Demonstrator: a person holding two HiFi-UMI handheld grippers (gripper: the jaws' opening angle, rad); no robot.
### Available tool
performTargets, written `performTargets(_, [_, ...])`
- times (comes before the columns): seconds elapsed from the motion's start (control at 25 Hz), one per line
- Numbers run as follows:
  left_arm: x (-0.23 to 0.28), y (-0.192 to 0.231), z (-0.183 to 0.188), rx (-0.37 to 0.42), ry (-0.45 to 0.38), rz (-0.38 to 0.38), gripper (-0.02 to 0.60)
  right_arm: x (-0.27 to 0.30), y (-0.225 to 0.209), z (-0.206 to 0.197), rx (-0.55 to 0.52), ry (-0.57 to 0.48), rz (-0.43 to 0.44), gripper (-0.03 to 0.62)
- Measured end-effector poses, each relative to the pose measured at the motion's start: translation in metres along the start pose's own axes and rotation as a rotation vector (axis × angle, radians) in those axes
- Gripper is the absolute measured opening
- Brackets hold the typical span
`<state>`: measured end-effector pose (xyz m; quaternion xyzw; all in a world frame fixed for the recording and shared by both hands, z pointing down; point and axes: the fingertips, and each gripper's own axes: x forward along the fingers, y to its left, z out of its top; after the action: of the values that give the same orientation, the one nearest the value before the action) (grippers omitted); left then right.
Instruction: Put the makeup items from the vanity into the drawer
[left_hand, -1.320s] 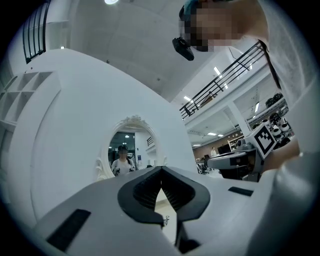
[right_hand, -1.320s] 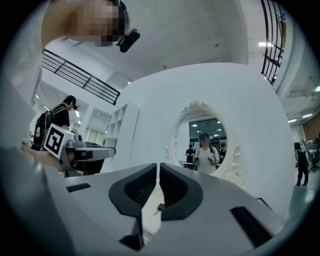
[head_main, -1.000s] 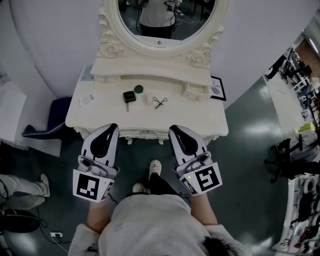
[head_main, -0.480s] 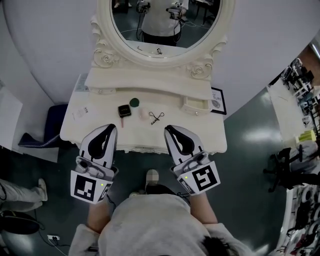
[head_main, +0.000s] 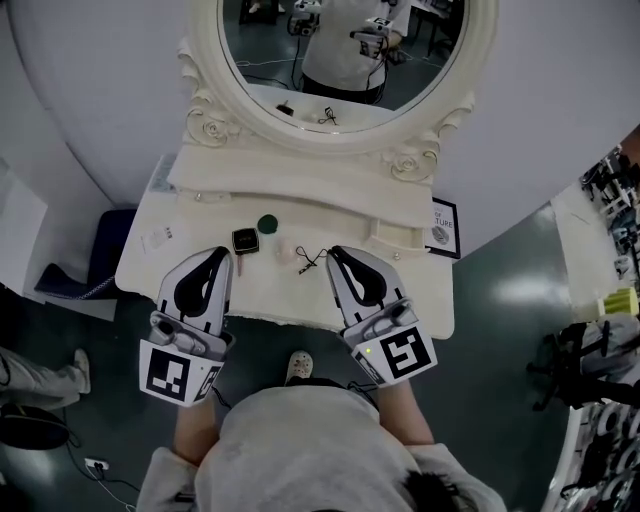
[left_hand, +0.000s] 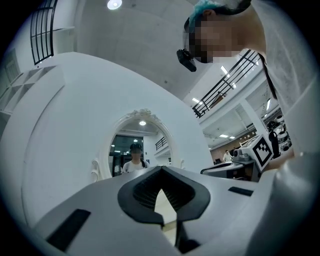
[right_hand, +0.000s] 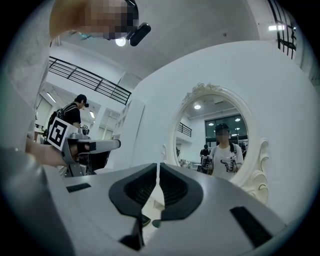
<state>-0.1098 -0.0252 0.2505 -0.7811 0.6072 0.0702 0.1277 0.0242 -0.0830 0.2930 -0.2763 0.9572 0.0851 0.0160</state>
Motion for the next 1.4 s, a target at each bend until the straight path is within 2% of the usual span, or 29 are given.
performTargets(0.36, [0.027,-0.001,-0.009,0.015,0.015,0.069,0.015,0.016,-0.035,-0.015,0.044,-0.008,0.058,0.032])
performTargets(0.76, [0.032,0.014,-0.024,0.015,0.047,0.087,0.015,0.043,-0.041,-0.042,0.101,0.052,0.071,0.032])
performTargets(1.04, [0.046,0.043,-0.033,0.005,0.058,0.039,0.015,0.072,-0.042,-0.071,0.164,0.167,0.016,0.032])
performTargets(1.2, [0.05,0.055,-0.052,0.041,0.113,-0.044,0.015,0.087,-0.043,-0.094,0.188,0.258,-0.031,0.032])
performTargets(1.4, [0.06,0.072,-0.065,0.014,0.117,-0.1,0.015,0.099,-0.04,-0.131,0.244,0.382,-0.073,0.032])
